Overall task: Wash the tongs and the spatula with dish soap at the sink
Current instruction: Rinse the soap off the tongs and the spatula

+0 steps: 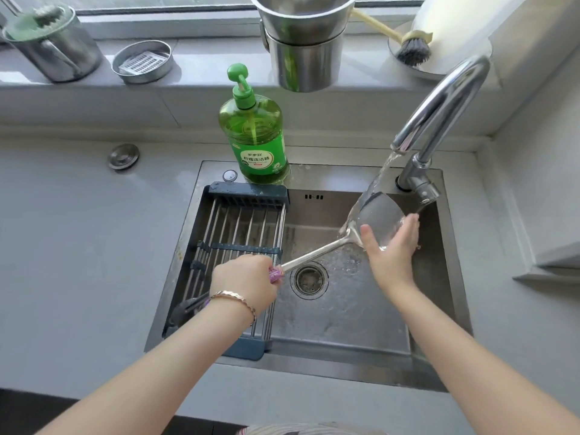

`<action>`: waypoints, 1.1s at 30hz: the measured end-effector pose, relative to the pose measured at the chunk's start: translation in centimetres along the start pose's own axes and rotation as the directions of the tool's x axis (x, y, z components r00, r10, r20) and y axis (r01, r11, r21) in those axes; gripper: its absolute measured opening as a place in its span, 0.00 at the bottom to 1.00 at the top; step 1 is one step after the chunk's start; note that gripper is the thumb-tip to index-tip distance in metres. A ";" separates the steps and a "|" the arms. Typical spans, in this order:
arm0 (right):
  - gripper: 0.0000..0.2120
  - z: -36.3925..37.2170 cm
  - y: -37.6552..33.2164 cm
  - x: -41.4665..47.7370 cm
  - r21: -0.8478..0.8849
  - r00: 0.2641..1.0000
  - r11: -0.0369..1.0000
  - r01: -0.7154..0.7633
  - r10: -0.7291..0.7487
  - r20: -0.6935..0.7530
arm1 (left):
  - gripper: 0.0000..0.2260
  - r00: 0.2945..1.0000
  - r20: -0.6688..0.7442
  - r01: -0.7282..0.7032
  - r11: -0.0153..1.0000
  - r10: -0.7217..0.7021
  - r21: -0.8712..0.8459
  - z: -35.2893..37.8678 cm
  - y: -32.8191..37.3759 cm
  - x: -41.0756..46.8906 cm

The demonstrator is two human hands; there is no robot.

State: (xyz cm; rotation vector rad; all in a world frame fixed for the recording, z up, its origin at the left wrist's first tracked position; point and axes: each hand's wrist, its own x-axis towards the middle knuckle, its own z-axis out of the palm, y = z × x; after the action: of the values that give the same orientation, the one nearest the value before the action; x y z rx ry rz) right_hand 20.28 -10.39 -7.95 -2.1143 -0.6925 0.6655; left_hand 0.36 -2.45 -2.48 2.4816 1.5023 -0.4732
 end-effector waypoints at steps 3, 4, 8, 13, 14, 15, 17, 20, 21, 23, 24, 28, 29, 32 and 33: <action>0.42 -0.1 -1.6 0.1 0.523 0.900 0.803 -0.285 0.412 -0.142 | 0.12 1.000 -0.002 -0.005 0.998 0.005 -0.059 1.1 1.8 0.7; 0.40 0.0 -2.2 0.4 0.622 0.857 0.714 -0.321 0.498 -0.129 | 0.12 1.000 -0.008 -0.003 0.996 0.002 -0.090 1.2 2.2 0.9; 0.15 -0.3 -4.0 1.1 0.896 0.866 0.281 -0.343 0.463 0.186 | 0.12 0.997 -0.070 -0.051 0.973 0.036 -0.223 0.6 4.8 2.0; 0.20 0.8 -6.9 1.0 0.933 0.863 -0.087 -0.350 0.358 0.357 | 0.13 0.975 -0.202 -0.141 0.954 0.089 -0.264 -0.7 7.1 3.7; 0.22 0.9 -7.3 1.4 0.937 0.869 -0.103 -0.335 0.351 0.349 | 0.12 0.972 -0.214 -0.156 0.949 0.097 -0.275 -0.8 7.4 4.0; 0.23 0.9 -7.7 1.8 0.941 0.873 -0.097 -0.325 0.351 0.338 | 0.12 0.969 -0.223 -0.165 0.944 0.102 -0.286 -0.8 7.7 4.3; 0.26 0.7 -8.3 2.5 0.945 0.879 -0.066 -0.320 0.351 0.323 | 0.12 0.966 -0.236 -0.175 0.936 0.104 -0.304 -0.8 8.2 5.1; 0.29 0.1 -8.9 3.3 0.938 0.875 -0.050 -0.343 0.346 0.338 | 0.15 0.958 -0.257 -0.201 0.933 0.125 -0.298 -1.1 8.6 6.3; 0.30 0.0 -9.1 3.5 0.934 0.871 -0.052 -0.354 0.344 0.350 | 0.14 0.954 -0.261 -0.222 0.931 0.146 -0.292 -1.2 8.8 6.7; 0.29 0.0 -9.1 3.9 0.932 0.866 -0.044 -0.359 0.356 0.351 | 0.09 0.943 -0.269 -0.264 0.930 0.195 -0.254 -1.2 9.1 7.4; 0.29 0.0 -9.0 4.1 0.936 0.864 -0.035 -0.350 0.374 0.337 | 0.09 0.931 -0.299 -0.284 0.929 0.209 -0.236 -1.1 9.3 7.7; 0.23 -0.3 -8.4 4.4 0.955 0.821 -0.128 -0.269 0.488 0.297 | 0.13 0.856 -0.418 -0.314 0.948 0.304 0.048 -0.7 10.2 8.6; 0.21 -0.5 -8.1 4.4 0.956 0.801 -0.138 -0.259 0.522 0.293 | 0.13 0.846 -0.417 -0.320 0.942 0.332 0.101 -0.3 10.4 9.1; 0.21 -1.1 -6.7 4.2 0.948 0.785 -0.201 -0.247 0.531 0.317 | 0.10 0.764 -0.433 -0.419 0.878 0.478 0.231 -1.3 10.8 9.2; 0.22 -1.3 -6.3 4.0 0.942 0.788 -0.231 -0.242 0.519 0.330 | 0.08 0.751 -0.381 -0.478 0.842 0.539 0.250 -2.0 10.8 9.2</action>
State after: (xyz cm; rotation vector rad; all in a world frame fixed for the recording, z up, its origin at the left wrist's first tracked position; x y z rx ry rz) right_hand 22.45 -5.04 -3.02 -0.7206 0.6881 0.8644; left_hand 14.24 0.77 -3.92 3.0990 0.8264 0.1006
